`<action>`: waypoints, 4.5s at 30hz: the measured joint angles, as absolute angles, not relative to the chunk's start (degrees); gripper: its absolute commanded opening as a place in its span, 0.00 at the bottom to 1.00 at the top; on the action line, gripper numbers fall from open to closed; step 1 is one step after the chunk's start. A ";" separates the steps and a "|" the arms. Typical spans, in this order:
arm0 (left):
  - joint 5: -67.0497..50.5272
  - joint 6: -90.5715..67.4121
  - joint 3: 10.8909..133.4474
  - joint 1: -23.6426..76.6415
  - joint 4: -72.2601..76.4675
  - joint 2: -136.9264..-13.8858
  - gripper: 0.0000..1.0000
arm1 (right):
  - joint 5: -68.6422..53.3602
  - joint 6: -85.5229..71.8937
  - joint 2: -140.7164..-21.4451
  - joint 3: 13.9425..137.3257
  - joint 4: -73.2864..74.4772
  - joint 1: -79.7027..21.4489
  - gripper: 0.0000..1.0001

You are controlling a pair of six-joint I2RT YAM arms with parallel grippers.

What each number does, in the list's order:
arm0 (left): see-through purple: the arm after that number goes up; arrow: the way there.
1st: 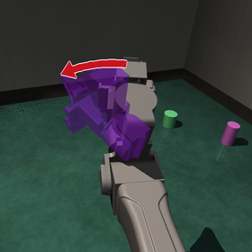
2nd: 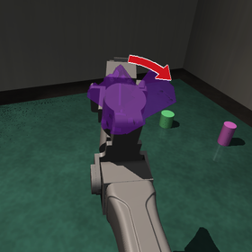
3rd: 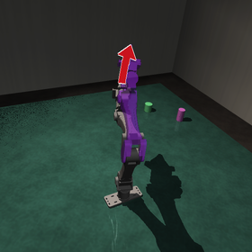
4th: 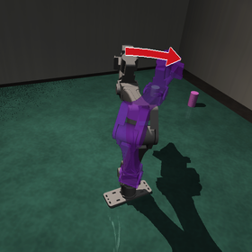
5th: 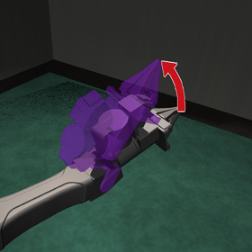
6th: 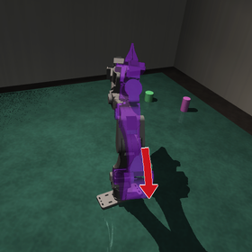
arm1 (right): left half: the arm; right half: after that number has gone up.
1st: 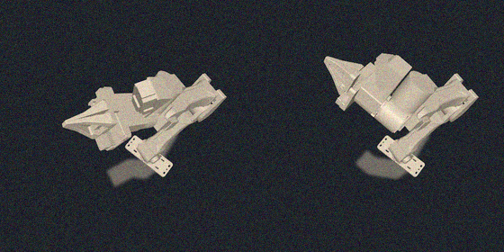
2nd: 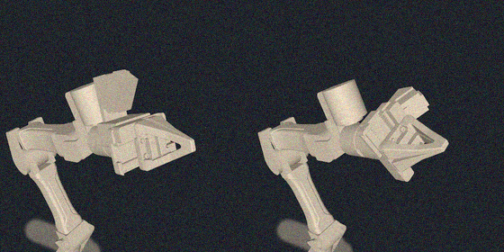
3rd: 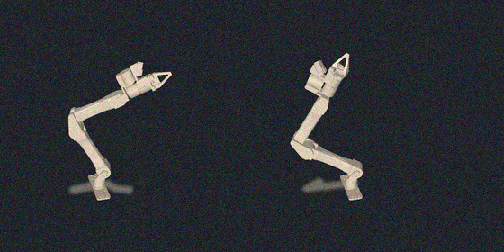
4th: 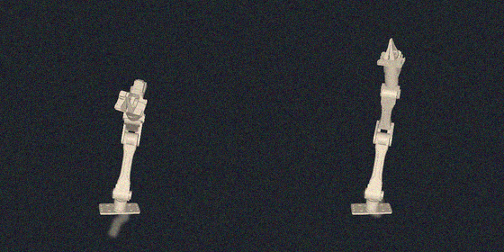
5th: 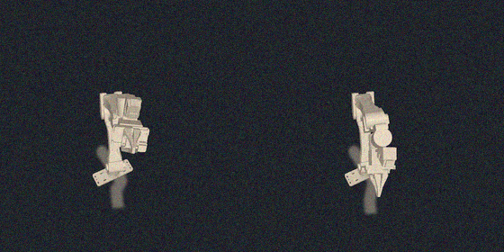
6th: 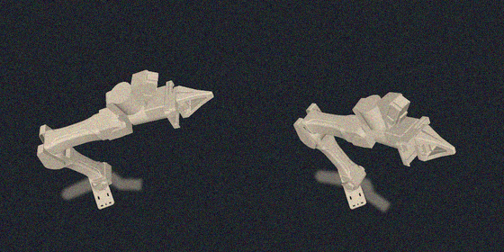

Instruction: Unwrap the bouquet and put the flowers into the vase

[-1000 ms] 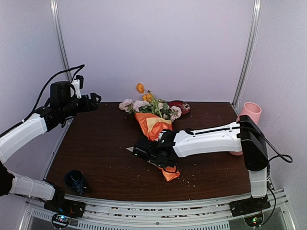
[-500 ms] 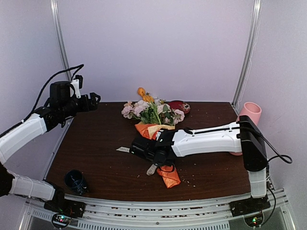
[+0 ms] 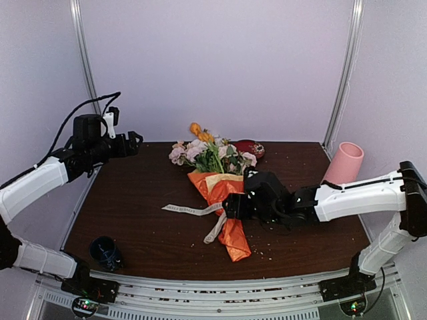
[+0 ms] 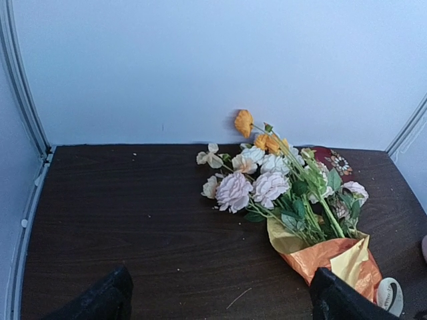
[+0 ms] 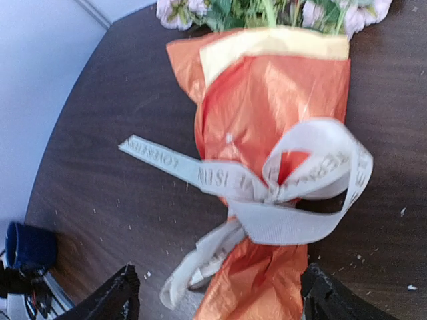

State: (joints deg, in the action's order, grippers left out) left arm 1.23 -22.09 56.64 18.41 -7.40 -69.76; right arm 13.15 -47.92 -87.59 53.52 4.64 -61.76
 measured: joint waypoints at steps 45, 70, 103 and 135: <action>-6.61 -24.38 54.96 41.56 -4.64 -86.91 0.81 | 16.84 -32.71 -79.68 56.86 5.58 -56.66 0.77; -11.62 -39.13 46.30 51.22 7.31 -90.02 0.75 | 13.32 -32.80 -87.13 50.59 0.56 -56.34 0.67; 1.63 -32.99 52.47 52.36 -2.07 -92.55 0.00 | 11.09 -35.99 -90.45 51.68 -1.15 -52.21 0.66; 3.75 -42.87 44.95 45.25 0.03 -82.30 0.66 | 7.27 -37.32 -91.70 51.42 -2.46 -52.82 0.68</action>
